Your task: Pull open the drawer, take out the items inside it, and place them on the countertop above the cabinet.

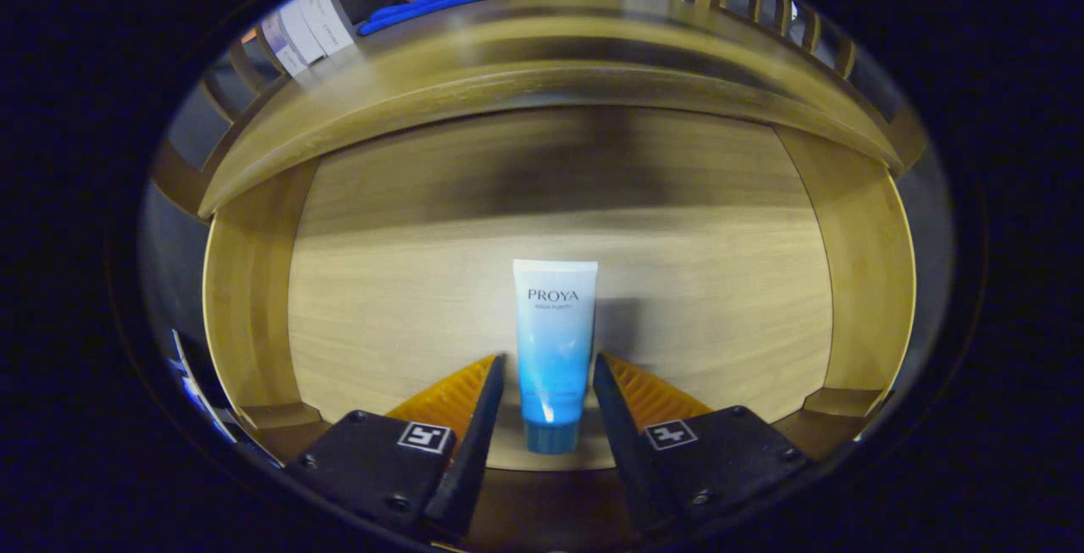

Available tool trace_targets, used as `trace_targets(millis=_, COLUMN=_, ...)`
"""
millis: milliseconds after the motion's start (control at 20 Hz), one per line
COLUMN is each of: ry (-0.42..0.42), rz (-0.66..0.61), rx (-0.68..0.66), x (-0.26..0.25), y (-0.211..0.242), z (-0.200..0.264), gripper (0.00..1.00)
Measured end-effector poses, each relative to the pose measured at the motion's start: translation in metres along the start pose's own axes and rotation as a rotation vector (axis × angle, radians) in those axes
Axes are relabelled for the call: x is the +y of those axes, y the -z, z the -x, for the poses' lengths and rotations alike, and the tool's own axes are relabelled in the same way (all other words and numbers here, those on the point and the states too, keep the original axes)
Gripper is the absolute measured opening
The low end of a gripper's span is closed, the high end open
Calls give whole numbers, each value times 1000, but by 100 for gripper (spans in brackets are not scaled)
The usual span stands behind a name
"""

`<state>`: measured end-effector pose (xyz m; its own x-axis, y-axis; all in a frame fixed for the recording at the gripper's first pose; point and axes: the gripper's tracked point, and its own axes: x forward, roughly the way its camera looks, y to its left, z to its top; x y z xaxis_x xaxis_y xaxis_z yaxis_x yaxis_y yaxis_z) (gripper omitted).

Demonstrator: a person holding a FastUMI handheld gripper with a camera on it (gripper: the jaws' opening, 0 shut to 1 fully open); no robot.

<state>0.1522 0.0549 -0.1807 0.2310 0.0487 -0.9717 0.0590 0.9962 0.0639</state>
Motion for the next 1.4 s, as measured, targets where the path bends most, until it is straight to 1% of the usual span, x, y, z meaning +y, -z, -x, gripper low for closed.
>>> trace_targets(millis=100, ry=14, rz=3, rx=-1, x=-2, y=0, z=-4, gripper=58)
trace_targets(millis=200, ry=14, rz=-1, rx=0, x=-2, y=0, z=1, gripper=49)
trace_targets(millis=250, ry=-1, rz=0, rx=-5, x=1, y=0, z=3, gripper=47)
trace_targets(millis=450, ry=-44, rz=13, rx=-54, x=4, y=5, z=29, gripper=45)
trace_targets(millis=700, ry=-122, rz=27, rx=-126, x=14, y=7, z=84, gripper=45)
trace_targets(millis=900, ry=-137, rz=63, rx=-204, x=18, y=-4, z=122, gripper=44)
trace_targets(millis=1100, ry=-118, rz=67, rx=-260, x=20, y=-35, z=148, gripper=44)
trace_targets(millis=1400, ry=-100, rz=22, rx=-286, x=26, y=-96, z=152, gripper=44)
